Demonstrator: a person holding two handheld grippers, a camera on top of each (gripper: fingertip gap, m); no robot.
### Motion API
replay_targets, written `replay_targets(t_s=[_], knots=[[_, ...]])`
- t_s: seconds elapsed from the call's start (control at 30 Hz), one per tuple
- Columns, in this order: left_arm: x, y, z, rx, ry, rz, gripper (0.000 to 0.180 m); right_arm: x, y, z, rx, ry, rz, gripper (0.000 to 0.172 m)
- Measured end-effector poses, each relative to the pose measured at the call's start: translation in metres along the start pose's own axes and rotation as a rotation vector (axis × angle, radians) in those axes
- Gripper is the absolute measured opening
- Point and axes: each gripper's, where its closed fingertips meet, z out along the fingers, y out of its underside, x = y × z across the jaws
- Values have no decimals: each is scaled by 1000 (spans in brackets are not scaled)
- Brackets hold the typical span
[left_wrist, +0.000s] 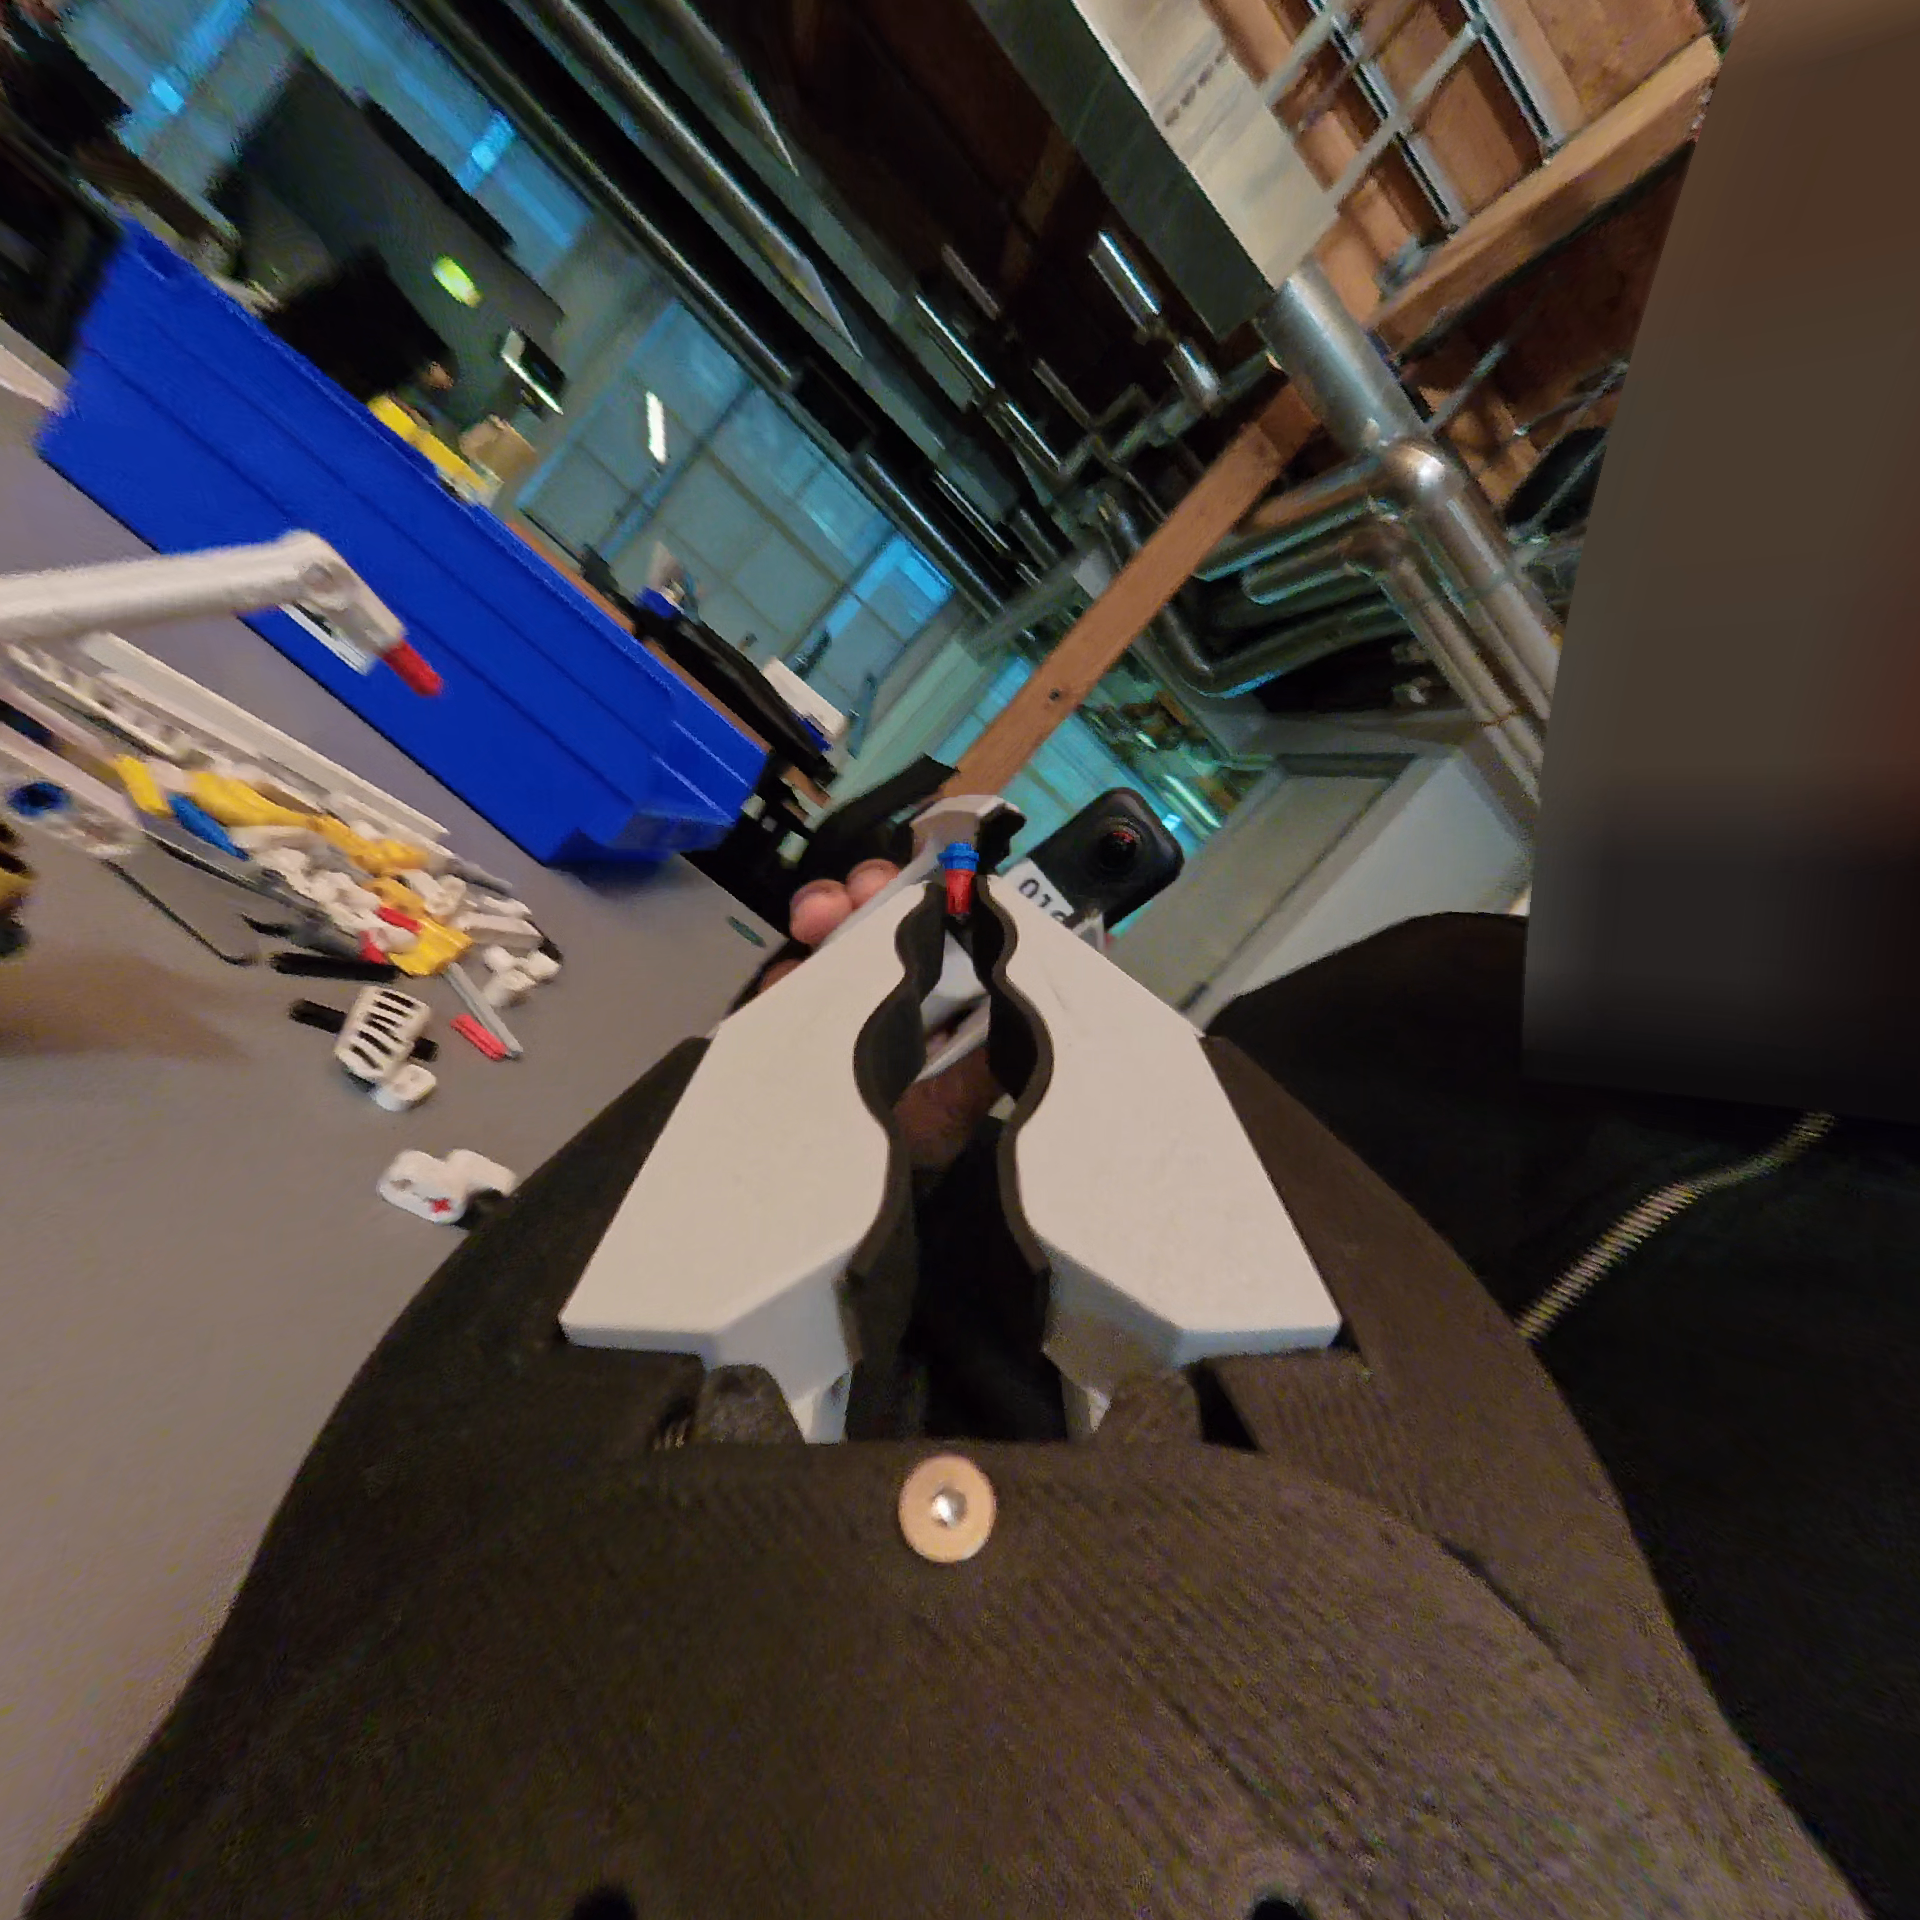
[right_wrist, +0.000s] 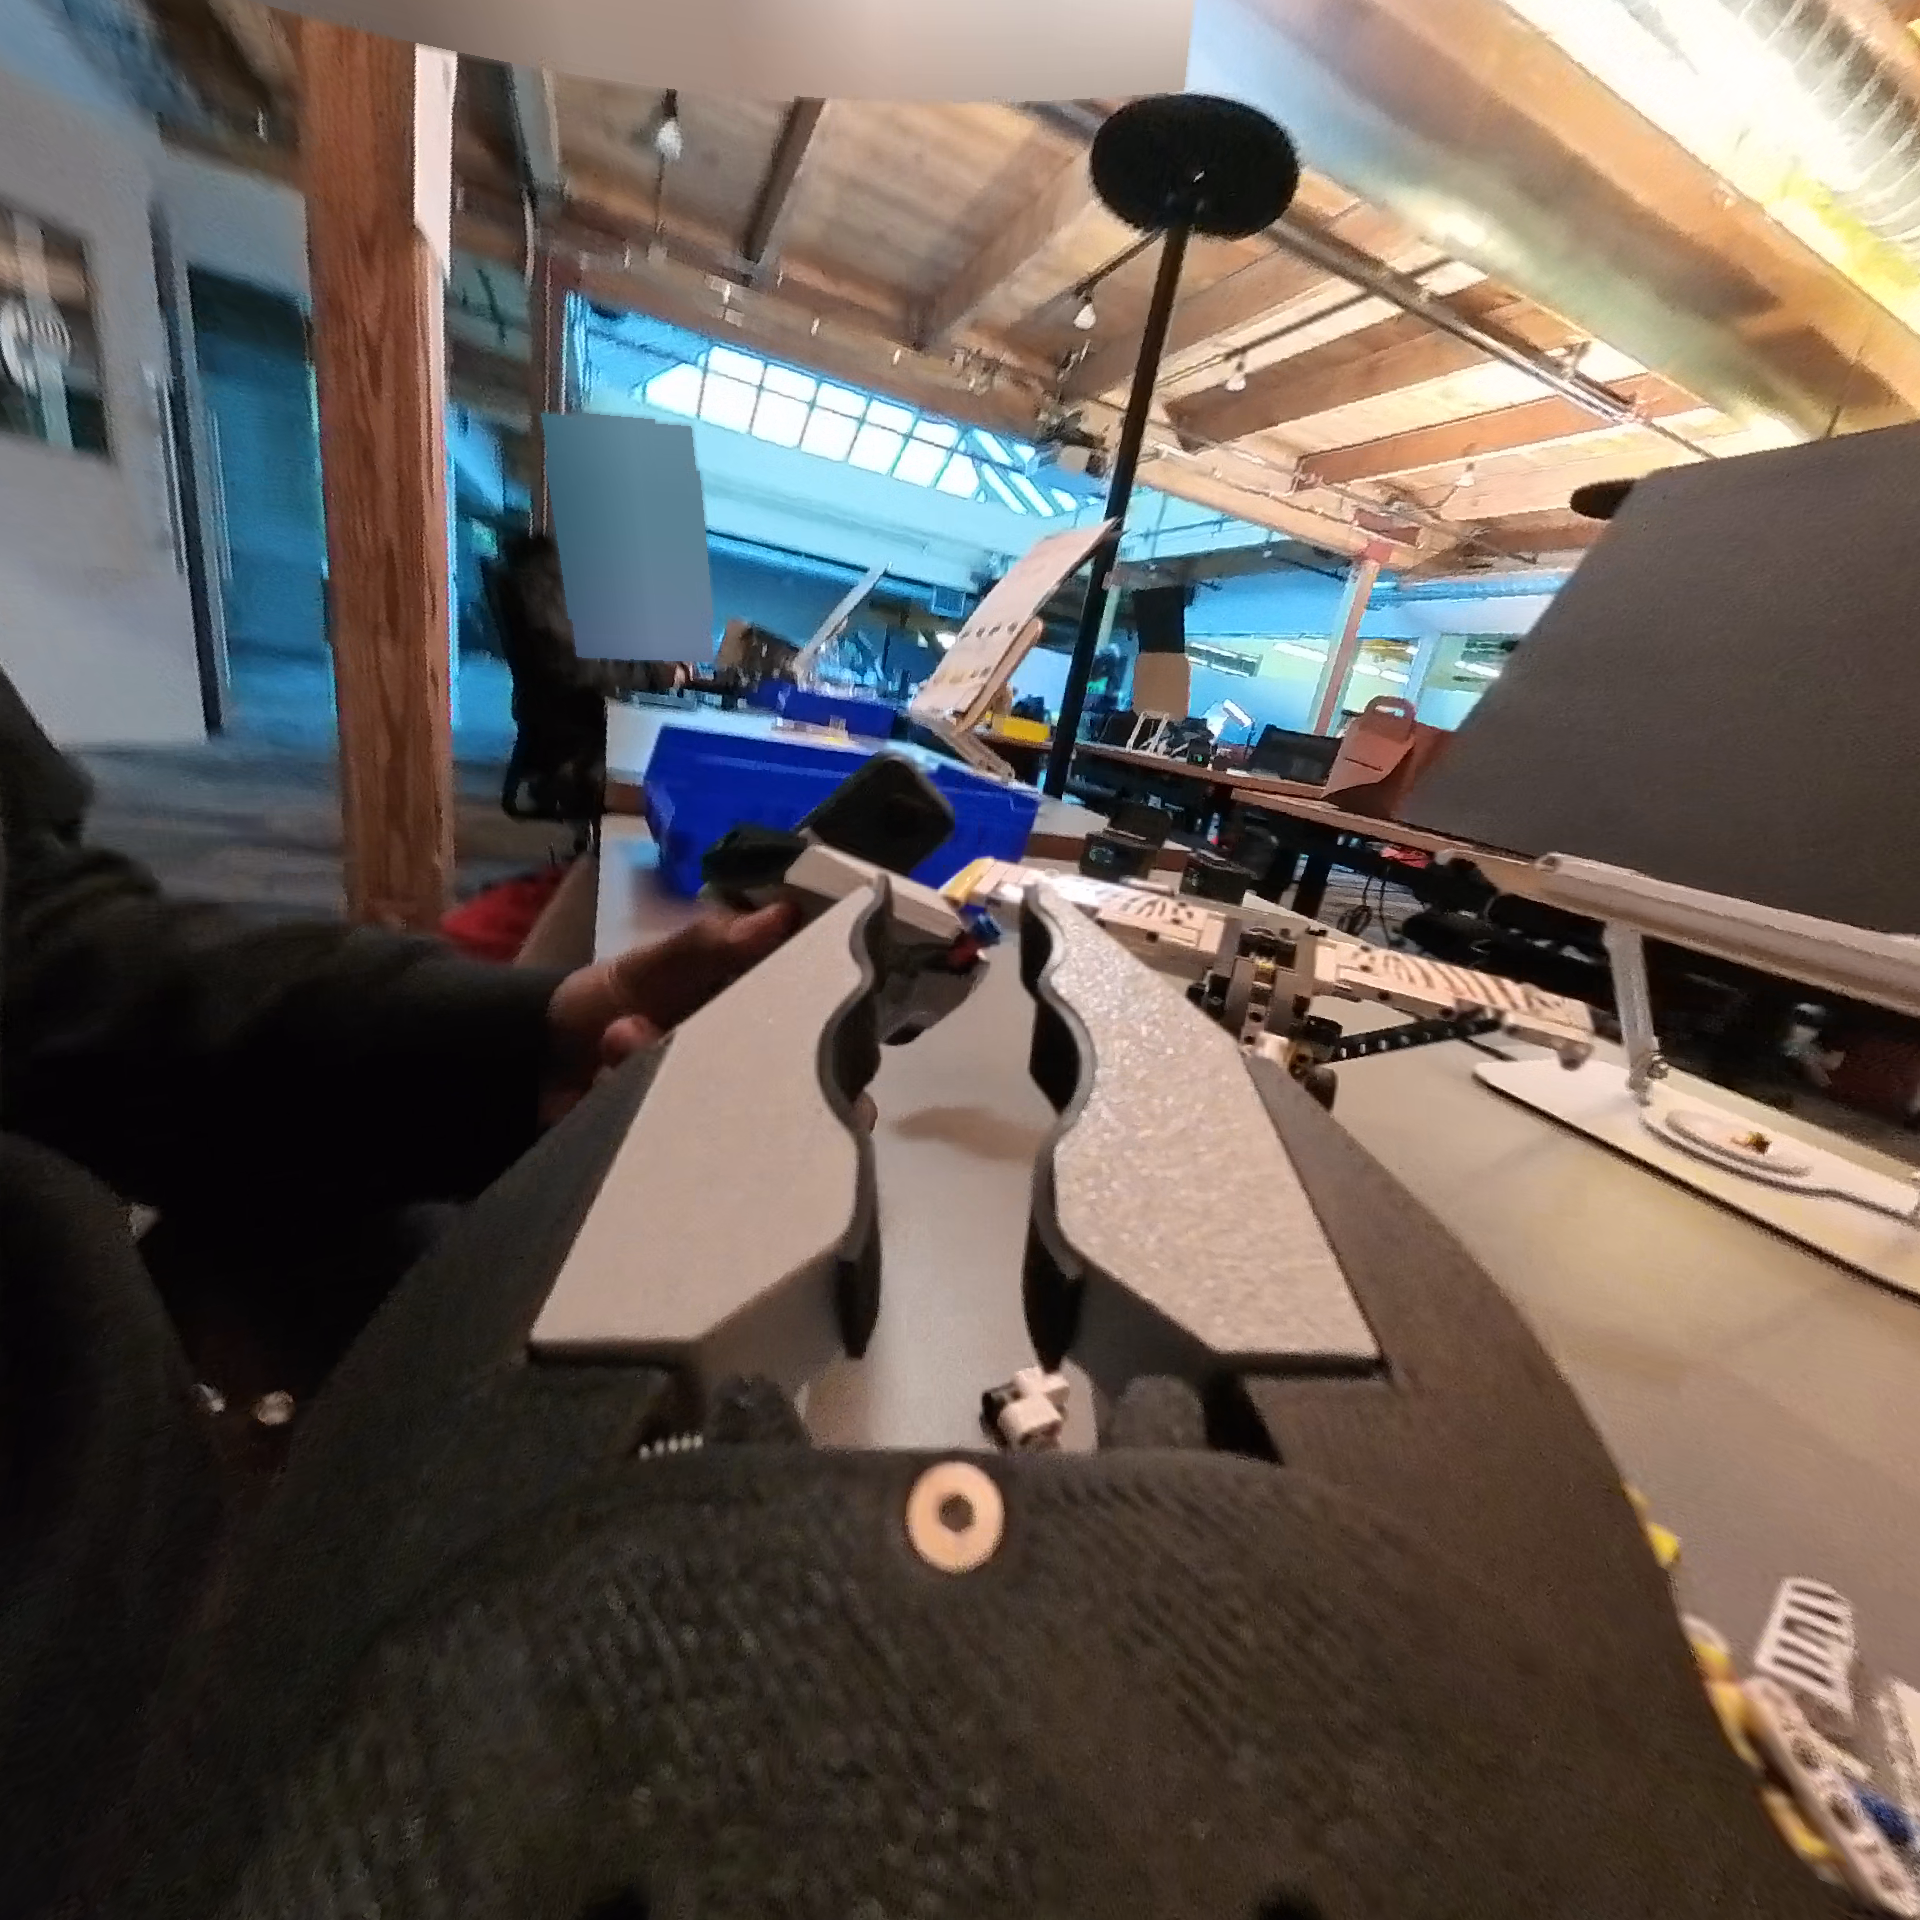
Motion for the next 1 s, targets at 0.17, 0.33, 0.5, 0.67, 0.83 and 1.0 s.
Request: replay_targets(t_s=[0.17, 0.33, 0.5, 0.67, 0.83, 1.0], knots=[[-1, -3, 1, 34, -120, 220, 0, 18, -3, -6, 55, 10, 207, 12], [4, -2, 4, 34, -129, 308, 0, 13, -2, -4, 64, -69, 340, 13], [5, 0, 6, 20, -127, 321, 0, 15, -2, -2, 98, -139, 561, 15], [2, 0, 7, 12, -137, 302, 0, 5, 9, 7, 12, -243, 743, 14], [2, 2, 8, 3, -135, 303, 0, 5, 11, 9, 6, -234, 757, 9], [2, 4, 9, -13, -132, 309, 0, 5, 10, 8, 19, -263, 803, 4]])
